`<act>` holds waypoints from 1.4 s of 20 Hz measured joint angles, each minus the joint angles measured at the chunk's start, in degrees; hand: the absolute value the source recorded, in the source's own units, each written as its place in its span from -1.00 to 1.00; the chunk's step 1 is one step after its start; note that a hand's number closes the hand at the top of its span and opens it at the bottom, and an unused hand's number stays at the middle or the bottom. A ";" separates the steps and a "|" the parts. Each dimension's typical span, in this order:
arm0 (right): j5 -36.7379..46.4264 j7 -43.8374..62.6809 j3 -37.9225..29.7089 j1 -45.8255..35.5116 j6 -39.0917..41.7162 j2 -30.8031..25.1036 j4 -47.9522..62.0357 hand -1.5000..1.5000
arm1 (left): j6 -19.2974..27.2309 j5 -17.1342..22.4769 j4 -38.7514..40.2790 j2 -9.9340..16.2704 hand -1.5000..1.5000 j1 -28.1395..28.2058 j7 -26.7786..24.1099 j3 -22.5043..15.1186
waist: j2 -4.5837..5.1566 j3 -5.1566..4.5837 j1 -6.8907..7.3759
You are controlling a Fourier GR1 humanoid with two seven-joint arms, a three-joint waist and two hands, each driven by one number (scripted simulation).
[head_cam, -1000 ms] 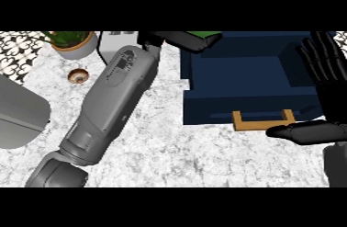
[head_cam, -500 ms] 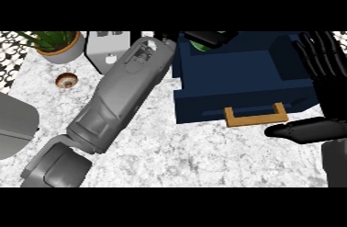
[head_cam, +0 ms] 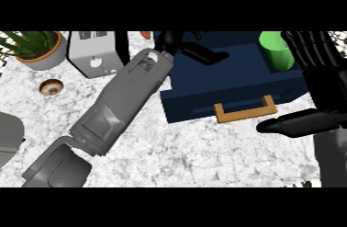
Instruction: Pick up the cup, place it into the drawer and close the drawer
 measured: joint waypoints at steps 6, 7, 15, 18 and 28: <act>-3.00 0.34 2.94 -1.53 3.28 1.30 0.50 1.00 | 0.26 5.10 -1.81 0.00 -1.00 2.77 -3.76 -0.30 | 0.56 -0.05 -1.98; -4.09 0.69 3.58 -2.00 4.34 1.43 0.50 1.00 | 0.26 6.30 -2.38 0.00 -1.00 3.11 -4.37 -0.03 | 0.58 -0.05 -2.23; -9.70 3.46 11.30 -0.96 16.96 -1.29 0.92 1.00 | -0.31 14.79 -6.60 -0.01 -1.00 3.75 -11.85 2.36 | 0.03 -0.14 -1.17; -7.33 5.25 14.03 -0.06 21.28 -5.10 1.16 -1.00 | 1.20 16.63 -6.64 0.00 -1.00 3.74 -14.29 2.72 | -0.32 -0.14 0.18; 16.02 3.12 20.74 5.09 17.29 -9.47 1.86 -1.00 | 1.26 20.35 -5.49 0.04 -1.00 5.20 -18.19 4.37 | -1.55 -0.09 6.42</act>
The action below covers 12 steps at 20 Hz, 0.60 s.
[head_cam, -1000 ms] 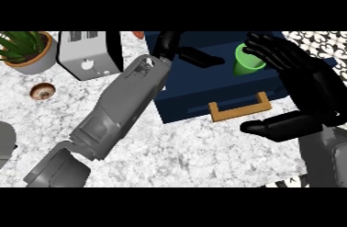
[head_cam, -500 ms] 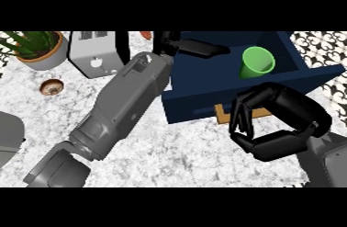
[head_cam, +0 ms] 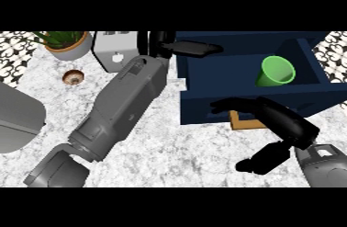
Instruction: Pick up the cup, place it into the drawer and close the drawer
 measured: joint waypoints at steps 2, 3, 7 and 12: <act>5.34 -1.83 2.21 0.65 -2.86 1.11 3.75 -1.00 | -0.64 0.25 -0.66 0.12 -1.00 1.12 -0.85 0.22 | -0.14 0.01 1.31; 7.51 -3.07 3.10 0.55 -3.79 1.35 6.13 -1.00 | -1.11 0.30 -0.57 0.11 -1.00 1.64 -1.38 0.41 | -0.13 0.01 1.71; 14.58 -8.31 6.05 -1.65 -7.01 2.63 17.99 -1.00 | -2.57 0.59 -2.74 0.58 -1.00 4.01 -1.91 0.98 | -0.30 0.02 3.75; 20.08 -14.27 6.25 -8.29 -10.97 4.52 35.80 1.00 | -4.98 0.85 -5.92 2.85 -1.00 7.67 -1.88 1.46 | -0.24 0.06 6.09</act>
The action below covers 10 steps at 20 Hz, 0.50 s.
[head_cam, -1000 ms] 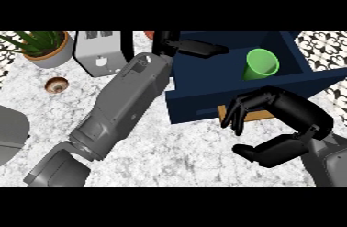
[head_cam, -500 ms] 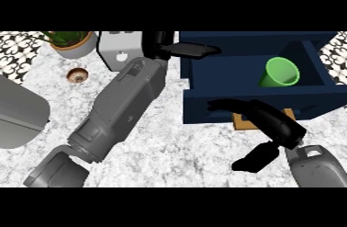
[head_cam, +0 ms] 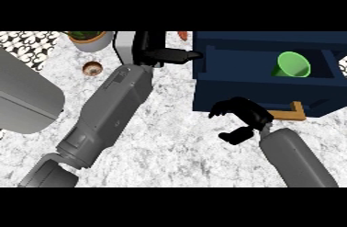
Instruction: Pick up the cup, place it into the drawer and close the drawer
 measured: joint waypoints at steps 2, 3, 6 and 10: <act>1.30 -3.12 -1.24 -3.27 -2.37 0.56 6.58 1.00 | -0.32 0.00 -1.62 0.29 -1.00 1.73 0.23 -0.13 | -0.15 -0.13 0.65; 1.64 -4.89 -1.89 -4.50 -3.33 0.54 9.12 1.00 | -1.31 0.01 -2.40 1.25 -1.00 2.99 0.37 -0.20 | -0.23 -0.17 1.15; 1.28 -10.20 -4.90 -8.80 -5.80 0.58 16.74 1.00 | -2.62 0.12 -4.28 2.50 -1.00 5.35 0.51 -0.24 | 0.02 -0.09 2.31; -0.10 -13.88 -9.77 -15.04 -8.32 -0.35 25.02 1.00 | -5.16 0.40 -6.77 4.49 -1.00 8.33 1.01 -0.40 | 0.58 0.09 3.77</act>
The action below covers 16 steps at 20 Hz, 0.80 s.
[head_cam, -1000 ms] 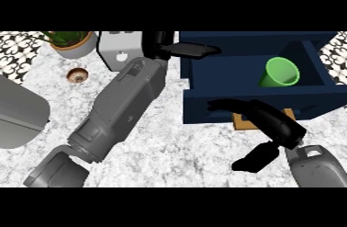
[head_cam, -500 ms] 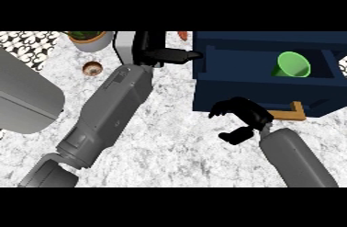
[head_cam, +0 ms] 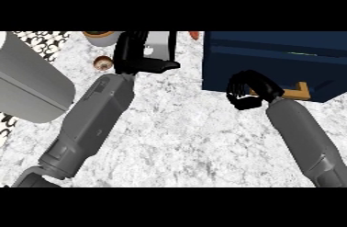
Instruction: Pick up the cup, place it into the drawer and close the drawer
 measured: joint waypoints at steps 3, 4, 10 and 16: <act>-1.16 -1.83 -3.03 -3.67 -1.00 -0.89 5.16 1.00 | -1.23 0.02 -1.75 0.98 -1.00 1.93 0.37 -0.31 | 0.40 0.21 0.85; -1.83 -2.30 -3.71 -4.15 -0.56 -0.90 6.02 1.00 | -1.74 0.07 -2.11 1.33 -1.00 2.52 0.59 -0.39 | 0.45 0.33 1.01; -4.96 -3.51 -6.19 -4.76 2.68 -1.35 8.06 1.00 | -3.73 0.25 -4.50 2.87 -1.00 3.98 1.88 -0.79 | 0.26 0.52 1.95; -7.65 -4.26 -7.47 -4.27 7.12 -2.54 7.67 1.00 | -5.45 0.36 -5.86 3.71 -1.00 5.61 2.31 -1.17 | 0.51 0.69 2.89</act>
